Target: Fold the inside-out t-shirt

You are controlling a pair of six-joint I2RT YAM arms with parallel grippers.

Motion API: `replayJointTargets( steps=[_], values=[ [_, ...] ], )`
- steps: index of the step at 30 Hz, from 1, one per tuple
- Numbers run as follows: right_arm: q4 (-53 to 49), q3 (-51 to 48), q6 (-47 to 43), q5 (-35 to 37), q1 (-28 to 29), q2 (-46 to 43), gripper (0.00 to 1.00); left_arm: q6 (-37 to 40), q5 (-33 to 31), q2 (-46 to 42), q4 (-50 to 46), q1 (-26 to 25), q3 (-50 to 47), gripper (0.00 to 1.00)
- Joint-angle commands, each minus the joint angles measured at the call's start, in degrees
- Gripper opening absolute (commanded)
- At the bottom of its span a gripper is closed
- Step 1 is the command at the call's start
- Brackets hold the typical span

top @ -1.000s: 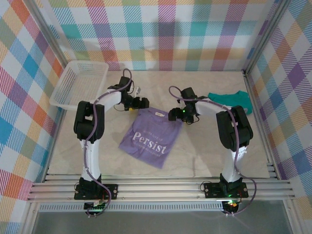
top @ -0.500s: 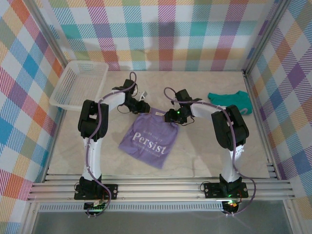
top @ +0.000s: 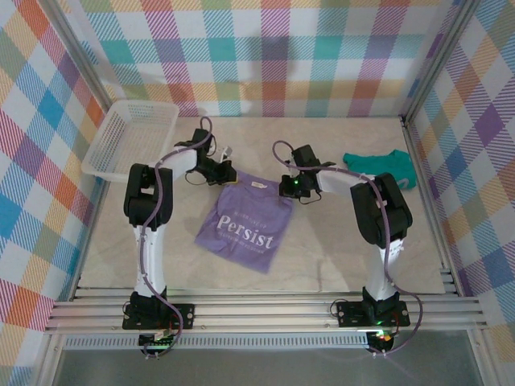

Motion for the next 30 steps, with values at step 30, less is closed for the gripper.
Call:
replayJointTargets(
  steps=[30],
  values=[
    [4.6, -11.3, -9.2, -11.3, -4.4, -35.0, 0.0, -15.1, -1.8, -41.8, 24.7, -7.8, -34.0, 0.0]
  ],
)
